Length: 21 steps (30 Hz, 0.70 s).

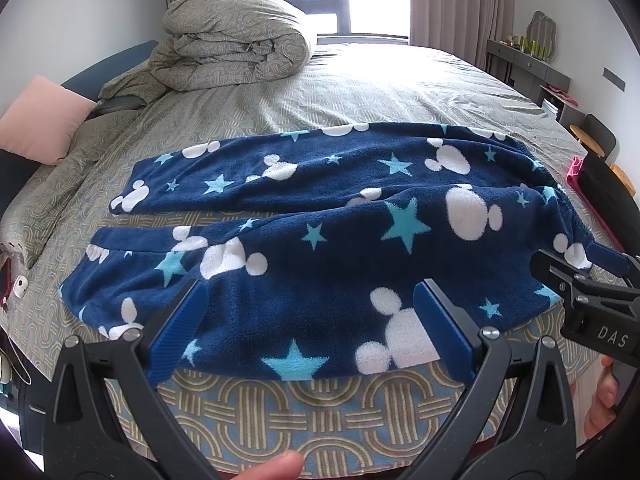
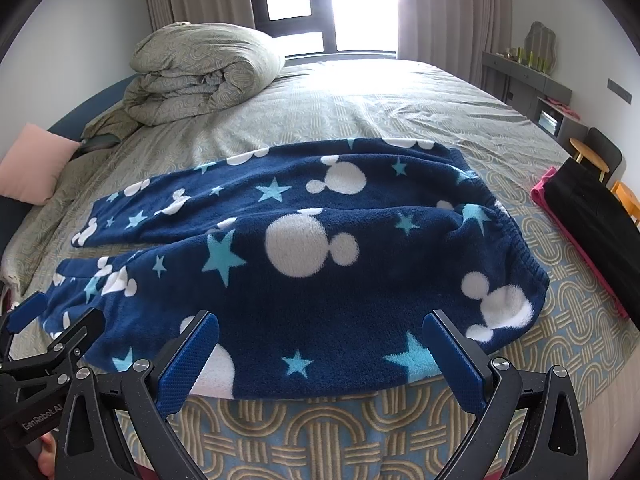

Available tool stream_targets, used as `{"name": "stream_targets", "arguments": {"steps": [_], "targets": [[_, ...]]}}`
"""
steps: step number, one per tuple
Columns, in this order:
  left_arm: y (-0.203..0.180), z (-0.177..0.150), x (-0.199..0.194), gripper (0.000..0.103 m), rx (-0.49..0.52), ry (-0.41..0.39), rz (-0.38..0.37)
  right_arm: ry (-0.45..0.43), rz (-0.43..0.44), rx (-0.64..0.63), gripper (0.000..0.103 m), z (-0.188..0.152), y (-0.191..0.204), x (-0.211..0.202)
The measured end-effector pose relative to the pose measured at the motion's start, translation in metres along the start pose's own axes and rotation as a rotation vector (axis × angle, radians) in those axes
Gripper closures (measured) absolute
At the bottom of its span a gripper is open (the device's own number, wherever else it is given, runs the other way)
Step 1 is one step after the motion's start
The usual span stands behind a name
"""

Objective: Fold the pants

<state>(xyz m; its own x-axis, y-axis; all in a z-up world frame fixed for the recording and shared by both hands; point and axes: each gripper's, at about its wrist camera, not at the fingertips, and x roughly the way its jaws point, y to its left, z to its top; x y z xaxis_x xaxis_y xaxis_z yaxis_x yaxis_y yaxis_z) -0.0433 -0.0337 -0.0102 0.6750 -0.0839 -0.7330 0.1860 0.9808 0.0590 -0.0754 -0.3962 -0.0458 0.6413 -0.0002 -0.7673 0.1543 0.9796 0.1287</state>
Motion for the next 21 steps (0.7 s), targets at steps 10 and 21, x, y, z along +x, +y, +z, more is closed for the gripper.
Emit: {"name": "stream_targets", "arguments": {"steps": [10, 21], "targets": [[0.013, -0.004, 0.011, 0.001, -0.028, 0.032, 0.004, 0.008, -0.016, 0.024, 0.0, -0.003, -0.014, 0.007], [0.137, -0.035, 0.04, 0.001, -0.259, 0.11, 0.149, 0.135, -0.047, 0.217, 0.0, -0.03, -0.105, 0.037]]}}
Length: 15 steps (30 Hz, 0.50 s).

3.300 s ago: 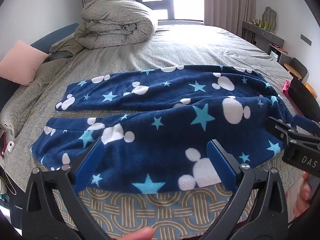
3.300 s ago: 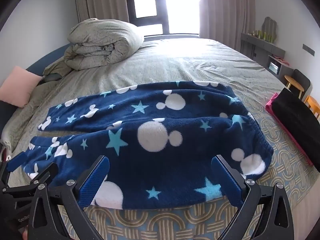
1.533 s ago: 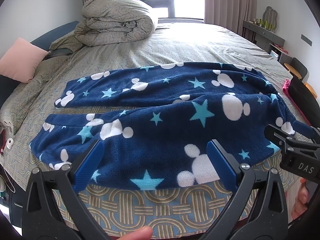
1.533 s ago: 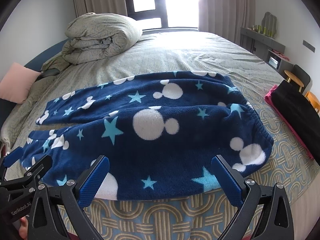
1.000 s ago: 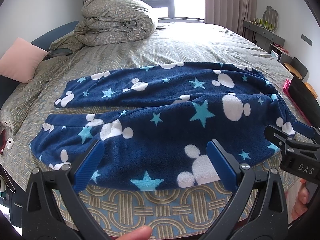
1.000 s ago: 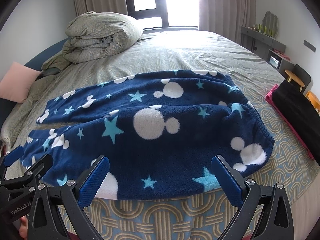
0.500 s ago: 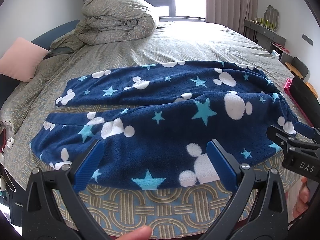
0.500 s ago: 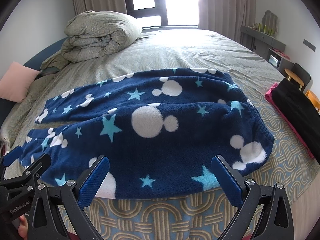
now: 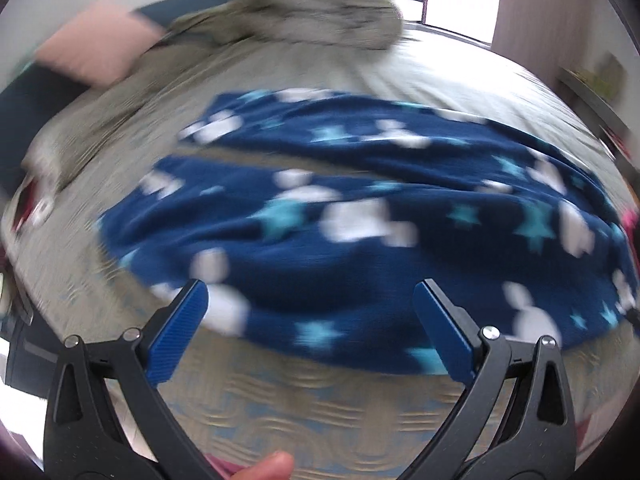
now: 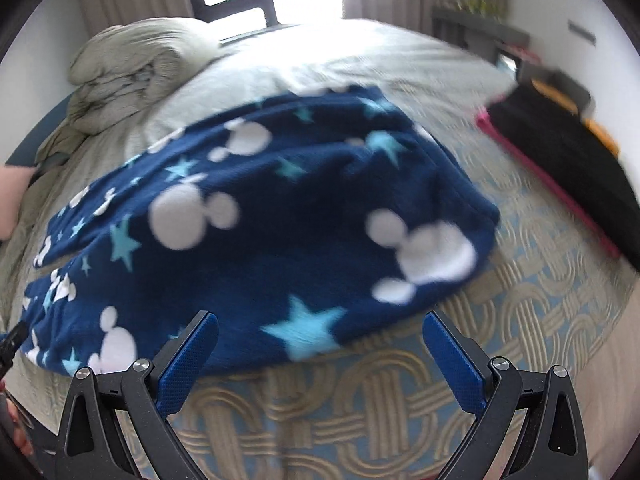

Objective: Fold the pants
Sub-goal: 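Grasp the pants' waistband edge with the left and right grippers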

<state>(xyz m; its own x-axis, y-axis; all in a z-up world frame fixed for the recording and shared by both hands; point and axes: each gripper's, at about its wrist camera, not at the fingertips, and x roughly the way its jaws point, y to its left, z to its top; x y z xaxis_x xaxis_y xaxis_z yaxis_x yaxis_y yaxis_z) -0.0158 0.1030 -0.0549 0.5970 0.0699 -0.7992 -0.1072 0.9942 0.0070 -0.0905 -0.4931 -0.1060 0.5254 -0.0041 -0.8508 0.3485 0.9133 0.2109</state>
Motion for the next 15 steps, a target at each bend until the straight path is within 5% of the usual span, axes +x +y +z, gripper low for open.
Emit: {"name": "stream_targets", "arguments": {"steps": [7, 15], "targets": [[0.082, -0.011, 0.027, 0.001, -0.191, 0.076, 0.082, 0.086, 0.086, 0.198, 0.0, 0.001, -0.052, 0.014], [0.087, -0.018, 0.066, 0.001, -0.265, 0.175, -0.009, 0.098, 0.163, 0.302, 0.0, 0.008, -0.067, 0.024]]}}
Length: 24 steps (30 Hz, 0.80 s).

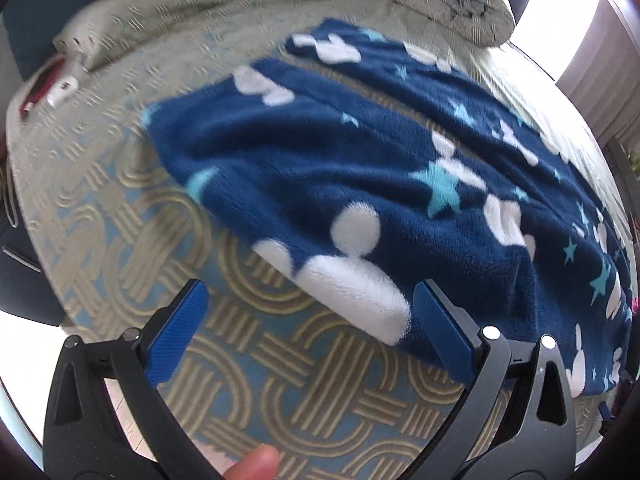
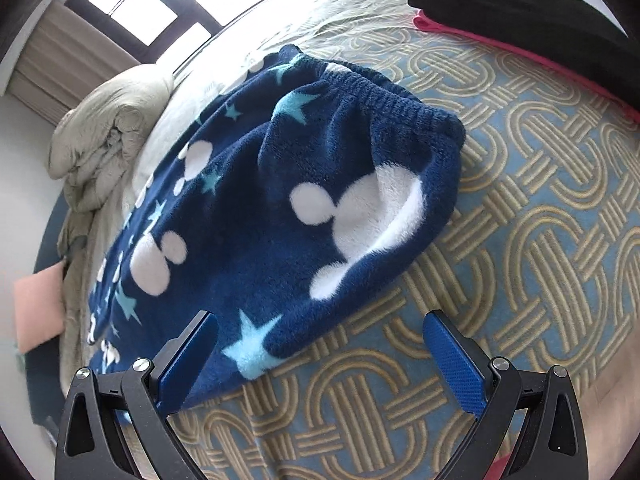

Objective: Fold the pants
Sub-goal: 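Grasp the pants' waistband edge with the left and right grippers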

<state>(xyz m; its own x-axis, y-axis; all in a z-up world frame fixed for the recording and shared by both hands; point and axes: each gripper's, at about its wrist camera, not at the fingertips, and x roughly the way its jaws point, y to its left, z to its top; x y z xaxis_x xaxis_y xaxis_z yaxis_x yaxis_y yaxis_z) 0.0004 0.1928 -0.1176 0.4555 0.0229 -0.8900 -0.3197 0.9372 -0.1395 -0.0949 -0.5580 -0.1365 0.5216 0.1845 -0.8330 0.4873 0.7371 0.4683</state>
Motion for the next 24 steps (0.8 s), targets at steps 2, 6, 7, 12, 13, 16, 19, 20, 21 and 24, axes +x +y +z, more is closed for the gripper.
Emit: {"name": "stream_targets", "arguments": {"steps": [2, 6, 7, 12, 13, 16, 19, 20, 21, 24], "targets": [[-0.004, 0.001, 0.009, 0.001, 0.004, 0.017, -0.007, 0.001, -0.001, 0.01, 0.001, 0.0, -0.002, 0.001], [-0.006, 0.007, 0.017, 0.001, -0.005, 0.01, -0.01, -0.011, 0.002, 0.018, 0.003, 0.0, -0.003, 0.0], [-0.006, 0.01, 0.017, 0.001, -0.007, 0.007, -0.013, -0.014, 0.004, 0.026, 0.003, 0.002, -0.004, 0.001], [-0.003, 0.017, 0.021, 0.001, -0.007, 0.025, -0.043, -0.034, 0.031, 0.072, 0.006, 0.009, -0.004, 0.005], [-0.001, 0.017, 0.022, 0.001, -0.006, 0.037, -0.057, -0.035, 0.038, 0.073, 0.007, 0.01, -0.003, 0.006], [0.005, 0.018, 0.025, 0.001, -0.02, 0.058, -0.102, -0.04, 0.042, 0.071, 0.009, 0.013, 0.001, 0.011], [0.011, 0.022, 0.023, 0.001, -0.041, 0.077, -0.151, -0.058, 0.039, 0.065, 0.019, 0.015, 0.004, 0.014], [0.014, 0.024, 0.023, 0.005, -0.063, 0.08, -0.174, -0.06, 0.038, 0.06, 0.028, 0.016, 0.005, 0.015], [0.016, 0.026, 0.022, 0.011, -0.081, 0.075, -0.187, -0.06, 0.039, 0.057, 0.038, 0.017, 0.004, 0.016], [0.025, 0.033, 0.019, 0.071, -0.139, 0.074, -0.206, -0.045, 0.049, 0.075, 0.078, 0.021, -0.001, 0.02]]}}
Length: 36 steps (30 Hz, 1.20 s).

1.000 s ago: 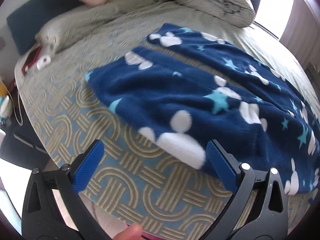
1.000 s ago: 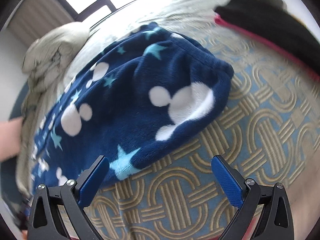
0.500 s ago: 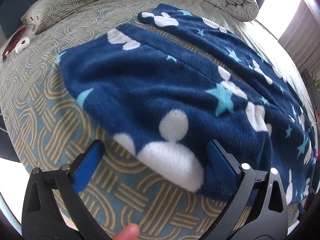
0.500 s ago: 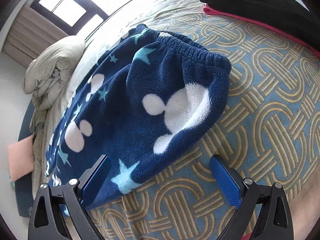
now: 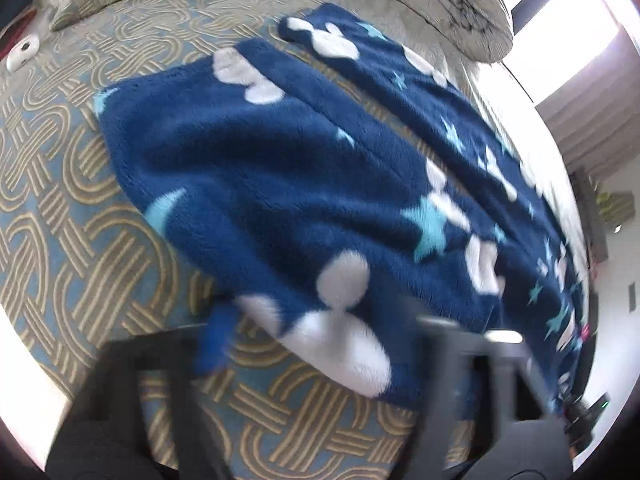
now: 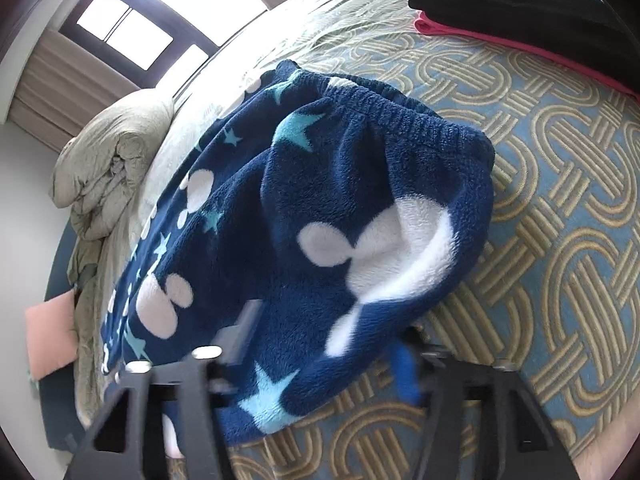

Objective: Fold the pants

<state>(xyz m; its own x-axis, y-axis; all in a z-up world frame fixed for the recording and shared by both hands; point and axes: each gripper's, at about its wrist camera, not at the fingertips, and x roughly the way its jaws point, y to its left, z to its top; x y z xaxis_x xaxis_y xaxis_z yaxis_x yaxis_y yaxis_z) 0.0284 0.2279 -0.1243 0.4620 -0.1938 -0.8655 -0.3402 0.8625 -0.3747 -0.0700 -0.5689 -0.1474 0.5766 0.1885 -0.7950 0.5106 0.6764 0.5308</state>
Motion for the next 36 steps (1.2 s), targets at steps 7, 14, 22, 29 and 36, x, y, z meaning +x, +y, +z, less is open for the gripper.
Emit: {"name": "stream_targets", "arguments": {"steps": [7, 14, 22, 29, 36], "targets": [[0.009, 0.01, -0.008, 0.093, -0.078, -0.028, -0.049, 0.01, 0.055, 0.008, 0.092, 0.006, 0.0, -0.007], [-0.008, 0.023, -0.025, 0.094, -0.015, -0.079, -0.032, -0.016, 0.072, -0.033, 0.093, 0.014, 0.02, -0.018], [-0.03, 0.042, -0.05, 0.095, 0.032, -0.152, -0.024, -0.073, 0.149, -0.062, 0.094, 0.031, 0.047, -0.043], [-0.052, 0.059, -0.063, 0.095, 0.051, -0.199, -0.014, -0.105, 0.209, -0.063, 0.094, 0.057, 0.069, -0.051], [-0.085, 0.089, -0.07, 0.095, 0.105, -0.241, 0.02, -0.169, 0.182, -0.143, 0.094, 0.088, 0.108, -0.052]]}}
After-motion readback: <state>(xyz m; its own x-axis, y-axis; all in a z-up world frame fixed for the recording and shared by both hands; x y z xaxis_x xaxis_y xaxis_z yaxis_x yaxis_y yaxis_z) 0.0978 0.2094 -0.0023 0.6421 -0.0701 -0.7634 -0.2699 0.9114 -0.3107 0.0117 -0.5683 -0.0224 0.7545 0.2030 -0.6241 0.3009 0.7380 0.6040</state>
